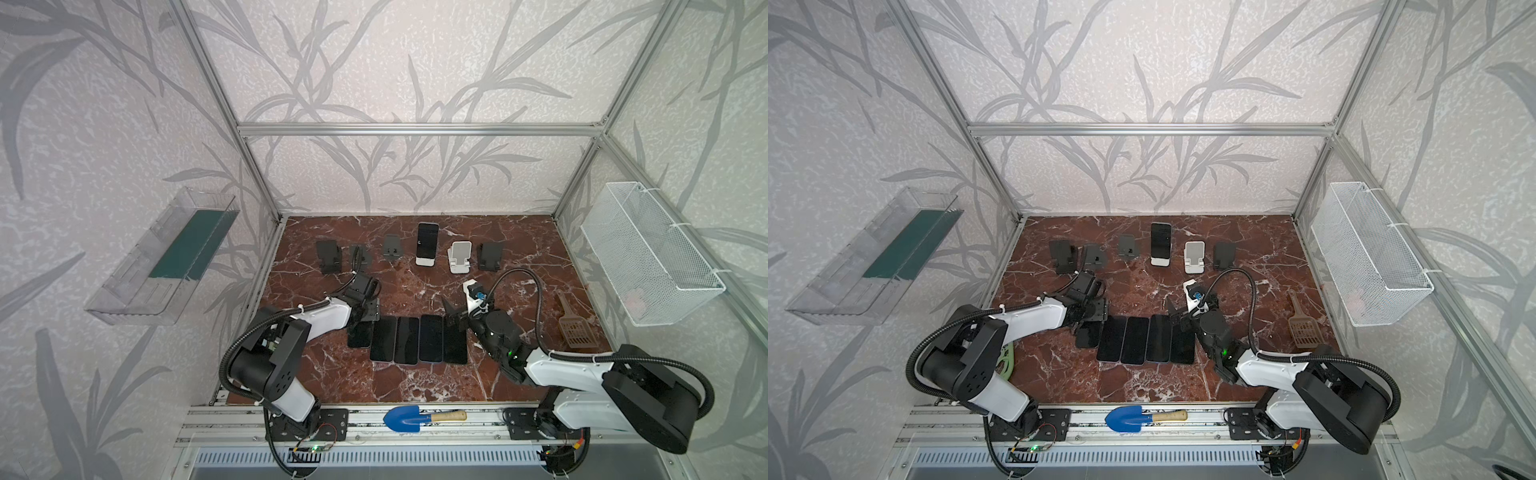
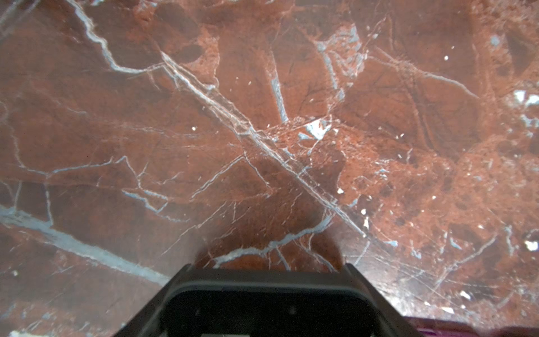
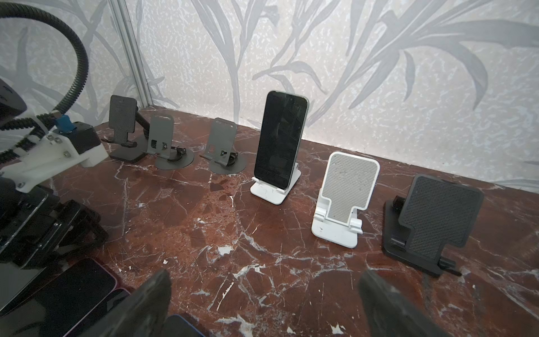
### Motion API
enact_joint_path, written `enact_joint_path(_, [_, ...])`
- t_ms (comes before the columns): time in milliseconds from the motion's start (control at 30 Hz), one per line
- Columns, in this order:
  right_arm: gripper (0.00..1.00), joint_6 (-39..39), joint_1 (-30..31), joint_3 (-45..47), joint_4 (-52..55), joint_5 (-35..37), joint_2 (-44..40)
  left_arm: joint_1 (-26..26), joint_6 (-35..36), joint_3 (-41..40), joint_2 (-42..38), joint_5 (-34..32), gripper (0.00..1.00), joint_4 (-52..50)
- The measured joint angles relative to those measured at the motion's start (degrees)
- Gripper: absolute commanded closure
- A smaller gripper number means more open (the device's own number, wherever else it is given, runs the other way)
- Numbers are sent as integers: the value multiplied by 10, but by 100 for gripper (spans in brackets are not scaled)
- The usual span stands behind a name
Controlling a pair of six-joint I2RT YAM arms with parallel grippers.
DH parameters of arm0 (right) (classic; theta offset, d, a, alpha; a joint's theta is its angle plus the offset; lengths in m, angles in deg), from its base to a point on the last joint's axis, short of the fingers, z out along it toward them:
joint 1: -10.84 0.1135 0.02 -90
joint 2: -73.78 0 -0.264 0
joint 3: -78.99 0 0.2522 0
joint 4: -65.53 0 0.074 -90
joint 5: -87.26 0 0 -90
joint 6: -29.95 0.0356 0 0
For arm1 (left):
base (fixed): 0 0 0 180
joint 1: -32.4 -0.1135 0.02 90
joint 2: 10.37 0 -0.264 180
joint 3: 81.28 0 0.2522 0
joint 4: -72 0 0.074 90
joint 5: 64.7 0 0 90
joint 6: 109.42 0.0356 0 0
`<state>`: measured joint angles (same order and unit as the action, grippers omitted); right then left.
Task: Remove the phone from the phone stand
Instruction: Place the phone at the middle-left of the table.
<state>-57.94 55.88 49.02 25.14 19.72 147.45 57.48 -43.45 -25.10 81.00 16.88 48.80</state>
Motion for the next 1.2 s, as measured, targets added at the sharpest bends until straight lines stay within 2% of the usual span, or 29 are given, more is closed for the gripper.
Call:
enact_joint_path(200, [1,0,0,0,0,0,0,0,3,0,0,-1,29,1])
enact_joint_path(367, [1,0,0,0,0,0,0,0,2,0,0,-1,24,1])
enact_joint_path(733, [1,0,0,0,0,0,0,0,-1,5,5,-1,20,1])
enact_joint_path(900, [1,0,0,0,0,0,0,0,-1,7,7,-1,27,1])
enact_joint_path(1200, [1,0,0,0,0,0,0,0,0,11,10,-3,30,-3])
